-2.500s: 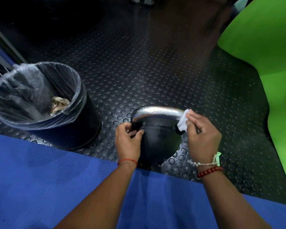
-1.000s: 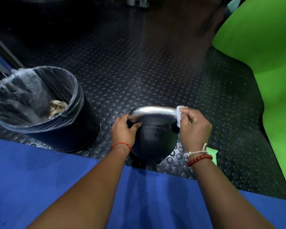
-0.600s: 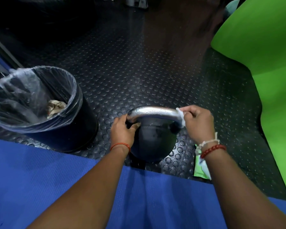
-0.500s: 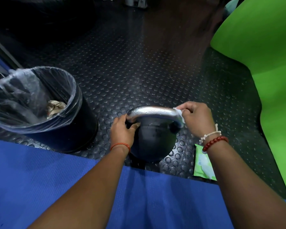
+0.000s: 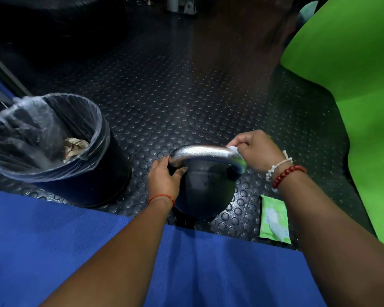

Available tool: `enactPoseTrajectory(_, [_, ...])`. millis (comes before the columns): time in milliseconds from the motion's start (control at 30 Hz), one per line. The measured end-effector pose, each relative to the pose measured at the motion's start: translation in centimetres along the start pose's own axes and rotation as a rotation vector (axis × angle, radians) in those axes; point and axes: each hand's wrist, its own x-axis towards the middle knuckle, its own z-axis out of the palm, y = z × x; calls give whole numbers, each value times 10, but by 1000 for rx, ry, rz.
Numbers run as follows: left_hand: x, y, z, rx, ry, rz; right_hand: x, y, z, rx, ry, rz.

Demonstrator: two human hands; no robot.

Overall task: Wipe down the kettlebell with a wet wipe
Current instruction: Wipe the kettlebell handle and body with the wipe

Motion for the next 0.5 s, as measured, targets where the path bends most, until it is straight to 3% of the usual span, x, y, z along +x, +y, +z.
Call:
enactPoseTrajectory(233, [0, 0, 0, -39, -5, 2, 4, 2, 1, 0, -21, 25])
enactPoseTrajectory(500, [0, 0, -1, -25, -6, 5, -23, 12, 25, 83, 307, -52])
